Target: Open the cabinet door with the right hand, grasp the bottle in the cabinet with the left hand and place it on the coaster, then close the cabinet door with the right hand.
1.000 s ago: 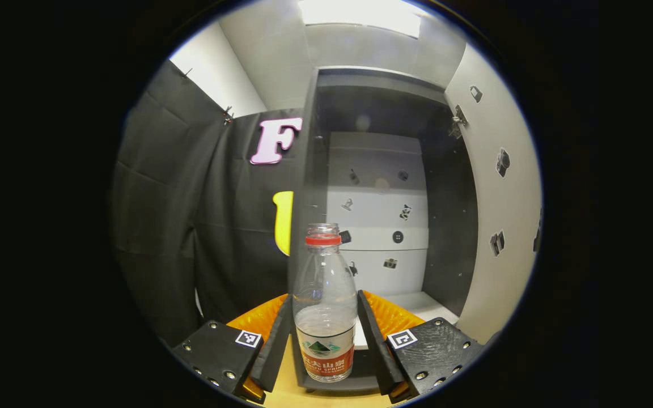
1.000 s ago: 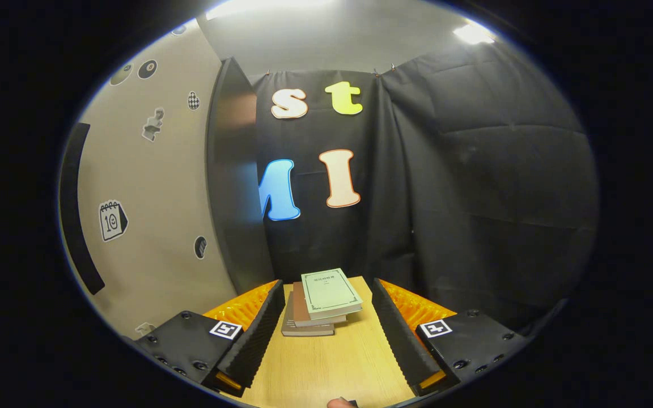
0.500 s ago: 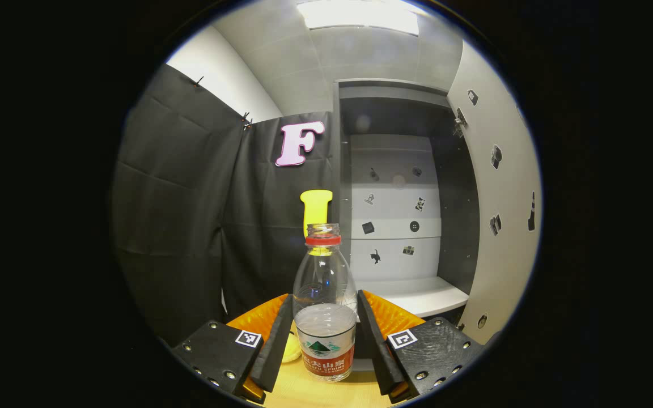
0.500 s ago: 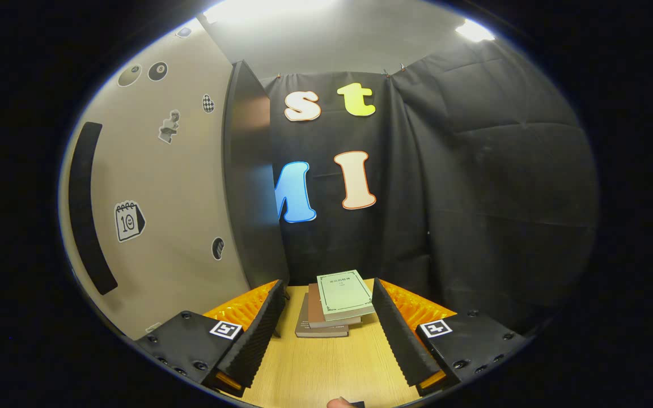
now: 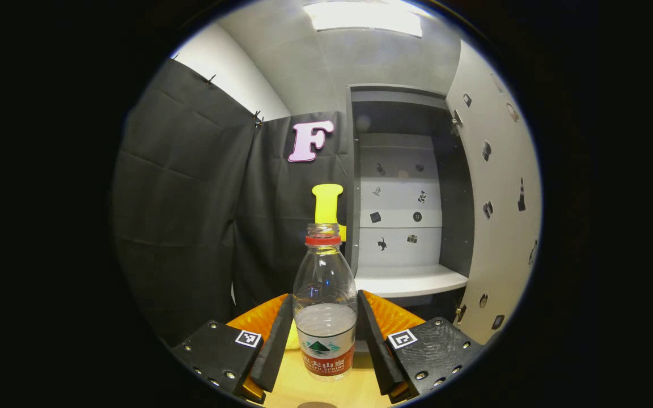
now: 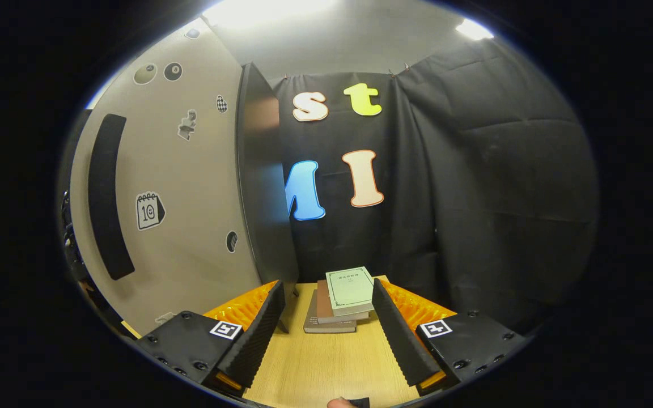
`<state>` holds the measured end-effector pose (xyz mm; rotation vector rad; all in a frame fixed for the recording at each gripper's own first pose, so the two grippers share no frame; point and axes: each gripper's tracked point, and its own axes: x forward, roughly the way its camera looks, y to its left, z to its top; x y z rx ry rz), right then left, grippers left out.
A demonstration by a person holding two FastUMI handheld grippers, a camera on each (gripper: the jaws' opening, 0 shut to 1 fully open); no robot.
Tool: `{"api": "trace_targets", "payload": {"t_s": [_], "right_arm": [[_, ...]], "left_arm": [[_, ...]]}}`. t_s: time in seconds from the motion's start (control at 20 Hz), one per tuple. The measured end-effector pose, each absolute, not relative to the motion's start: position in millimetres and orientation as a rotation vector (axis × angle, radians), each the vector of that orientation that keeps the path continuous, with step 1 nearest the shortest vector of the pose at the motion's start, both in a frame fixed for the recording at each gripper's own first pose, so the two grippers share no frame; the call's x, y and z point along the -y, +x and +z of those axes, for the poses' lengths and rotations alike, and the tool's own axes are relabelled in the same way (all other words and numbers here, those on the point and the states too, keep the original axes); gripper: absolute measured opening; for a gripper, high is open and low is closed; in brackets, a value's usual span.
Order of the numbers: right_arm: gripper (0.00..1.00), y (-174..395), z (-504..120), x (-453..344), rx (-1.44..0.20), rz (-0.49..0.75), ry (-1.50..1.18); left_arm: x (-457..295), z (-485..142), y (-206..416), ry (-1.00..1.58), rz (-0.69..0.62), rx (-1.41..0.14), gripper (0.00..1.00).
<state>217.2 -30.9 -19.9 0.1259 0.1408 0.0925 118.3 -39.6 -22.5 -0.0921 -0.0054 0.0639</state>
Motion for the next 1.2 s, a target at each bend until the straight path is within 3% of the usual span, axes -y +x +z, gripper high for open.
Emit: {"api": "trace_targets", "payload": {"t_s": [0.65, 1.2], "right_arm": [[0.98, 199, -45, 42, -0.156, 0.045, 0.118], [0.98, 197, -61, 55, -0.184, 0.004, 0.074]], "left_arm": [[63, -136, 90, -0.064, 0.003, -0.043, 0.63], [69, -233, 78, -0.047, 0.028, -0.150, 0.63]]}}
